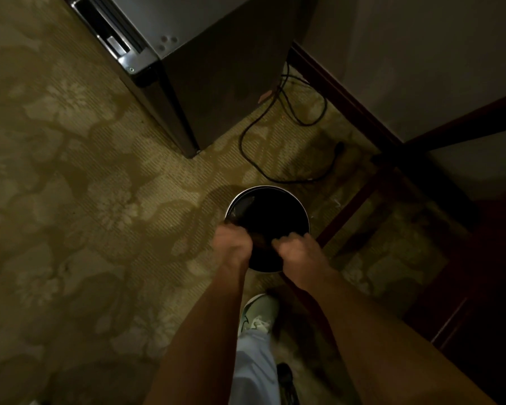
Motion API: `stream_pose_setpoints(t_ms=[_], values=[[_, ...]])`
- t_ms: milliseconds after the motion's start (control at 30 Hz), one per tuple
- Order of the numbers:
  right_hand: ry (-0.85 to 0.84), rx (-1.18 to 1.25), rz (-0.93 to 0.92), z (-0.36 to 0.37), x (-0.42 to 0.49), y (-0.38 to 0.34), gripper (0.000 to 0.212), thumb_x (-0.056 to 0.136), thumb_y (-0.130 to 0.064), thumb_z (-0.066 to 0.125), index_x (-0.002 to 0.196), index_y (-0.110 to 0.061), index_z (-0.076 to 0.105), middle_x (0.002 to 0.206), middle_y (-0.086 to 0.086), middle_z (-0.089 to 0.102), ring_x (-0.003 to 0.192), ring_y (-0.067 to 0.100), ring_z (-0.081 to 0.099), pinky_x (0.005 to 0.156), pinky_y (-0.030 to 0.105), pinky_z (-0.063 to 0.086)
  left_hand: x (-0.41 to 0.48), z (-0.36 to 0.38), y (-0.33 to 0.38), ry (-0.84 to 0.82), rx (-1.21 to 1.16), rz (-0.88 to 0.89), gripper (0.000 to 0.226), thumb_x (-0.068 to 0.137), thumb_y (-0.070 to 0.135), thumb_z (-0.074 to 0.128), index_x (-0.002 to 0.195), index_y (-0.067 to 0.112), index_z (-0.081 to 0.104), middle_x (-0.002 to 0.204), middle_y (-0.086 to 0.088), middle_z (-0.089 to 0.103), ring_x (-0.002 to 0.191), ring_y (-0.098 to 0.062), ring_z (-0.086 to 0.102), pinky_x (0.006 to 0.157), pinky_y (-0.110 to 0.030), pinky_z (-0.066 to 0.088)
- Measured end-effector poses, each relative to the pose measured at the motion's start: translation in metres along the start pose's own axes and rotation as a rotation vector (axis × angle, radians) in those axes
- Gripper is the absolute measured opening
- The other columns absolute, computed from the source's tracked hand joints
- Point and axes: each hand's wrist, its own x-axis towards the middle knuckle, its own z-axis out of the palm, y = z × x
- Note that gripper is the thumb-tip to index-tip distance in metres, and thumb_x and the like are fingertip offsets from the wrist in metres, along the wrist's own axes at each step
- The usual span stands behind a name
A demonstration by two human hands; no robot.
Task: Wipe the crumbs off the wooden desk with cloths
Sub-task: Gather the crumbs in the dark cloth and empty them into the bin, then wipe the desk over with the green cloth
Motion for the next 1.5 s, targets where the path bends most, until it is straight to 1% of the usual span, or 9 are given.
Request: stream_pose_setpoints(t_ms=[200, 333, 467, 567, 700, 800, 967, 1333, 1500], values=[[0.233, 0.804, 0.450, -0.041, -0.023, -0.022, 0.034, 0.102, -0.003, 0.045, 0.132, -0.005, 0.062, 0.128, 0.019, 0.063, 0.123, 0.035, 0.060, 0.100, 0.035, 0.047, -0.048, -0.004, 0.029, -0.156, -0.077, 0.026, 0.036, 0.110, 0.034, 0.050, 0.135, 0.009, 0.057, 0.109, -0.003, 0.059, 0.095, -0.019, 0.061, 0.079, -0.036, 0.059], [0.314, 0.949, 0.429, -0.103, -0.046, -0.049, 0.032, 0.105, -0.017, 0.047, 0.134, -0.011, 0.061, 0.132, 0.018, 0.060, 0.122, 0.035, 0.060, 0.100, 0.037, 0.047, -0.092, -0.016, 0.080, -0.309, -0.068, -0.077, 0.047, 0.095, 0.048, 0.072, 0.123, 0.013, 0.058, 0.123, -0.007, 0.062, 0.099, -0.018, 0.061, 0.075, -0.030, 0.058], [0.355, 1.153, 0.388, -0.177, -0.087, -0.060, 0.030, 0.106, -0.022, 0.052, 0.132, -0.013, 0.063, 0.127, 0.014, 0.066, 0.117, 0.030, 0.064, 0.103, 0.038, 0.052, -0.158, -0.036, 0.136, -0.452, 0.100, -0.022, 0.012, 0.099, 0.031, 0.067, 0.106, 0.021, 0.067, 0.122, -0.002, 0.069, 0.109, -0.017, 0.064, 0.075, -0.032, 0.054], [0.409, 1.284, 0.301, -0.236, -0.134, -0.050, 0.020, 0.106, -0.020, 0.052, 0.117, -0.014, 0.069, 0.113, 0.011, 0.072, 0.108, 0.027, 0.069, 0.097, 0.040, 0.058, -0.213, -0.055, 0.175, -0.532, 0.183, 0.023, 0.025, 0.094, 0.035, 0.065, 0.113, 0.020, 0.067, 0.125, -0.003, 0.068, 0.113, -0.020, 0.063, 0.103, -0.049, 0.049], [0.435, 1.562, 0.249, -0.302, -0.213, -0.023, 0.016, 0.107, -0.020, 0.054, 0.102, -0.021, 0.070, 0.102, 0.011, 0.076, 0.096, 0.026, 0.074, 0.082, 0.038, 0.062, -0.300, -0.057, 0.213, -0.652, 0.166, 0.127, 0.044, 0.095, 0.033, 0.061, 0.136, 0.015, 0.063, 0.144, -0.007, 0.058, 0.134, -0.028, 0.052, 0.104, -0.059, 0.042], [0.472, 1.721, 0.212, -0.330, -0.272, 0.006, 0.022, 0.107, -0.024, 0.055, 0.120, -0.014, 0.070, 0.112, 0.015, 0.077, 0.101, 0.029, 0.075, 0.091, 0.046, 0.062, -0.381, -0.036, 0.227, -0.879, 0.107, 0.152, 0.043, 0.098, 0.030, 0.057, 0.138, 0.015, 0.062, 0.138, -0.012, 0.067, 0.127, -0.036, 0.063, 0.106, -0.059, 0.048], [0.564, 1.900, 0.157, -0.338, -0.366, 0.083, 0.022, 0.113, -0.031, 0.043, 0.118, -0.020, 0.061, 0.086, 0.004, 0.067, 0.072, 0.015, 0.067, 0.063, 0.032, 0.055, -0.501, 0.042, 0.207, -0.968, 0.197, 0.268, 0.040, 0.102, 0.023, 0.057, 0.138, 0.007, 0.056, 0.132, -0.025, 0.068, 0.100, -0.046, 0.072, 0.084, -0.055, 0.063], [1.148, 1.660, 0.451, -0.277, -0.496, 0.249, 0.048, 0.088, 0.018, 0.033, 0.114, -0.014, 0.057, 0.106, 0.013, 0.064, 0.090, 0.026, 0.064, 0.076, 0.043, 0.060, -0.639, 0.196, 0.068, -0.824, 0.092, 0.467, 0.052, 0.090, -0.020, 0.061, 0.128, 0.015, 0.056, 0.110, -0.007, 0.061, 0.095, -0.022, 0.064, 0.077, -0.034, 0.060], [1.068, 1.101, 0.503, -0.245, -0.513, 0.291, 0.034, 0.092, 0.005, 0.050, 0.117, -0.011, 0.067, 0.129, 0.007, 0.060, 0.127, 0.027, 0.054, 0.109, 0.029, 0.042, -0.640, 0.227, 0.034, -0.653, 0.883, 0.994, 0.040, 0.092, 0.011, 0.075, 0.130, 0.024, 0.068, 0.135, -0.007, 0.066, 0.120, -0.026, 0.063, 0.100, -0.034, 0.052]])
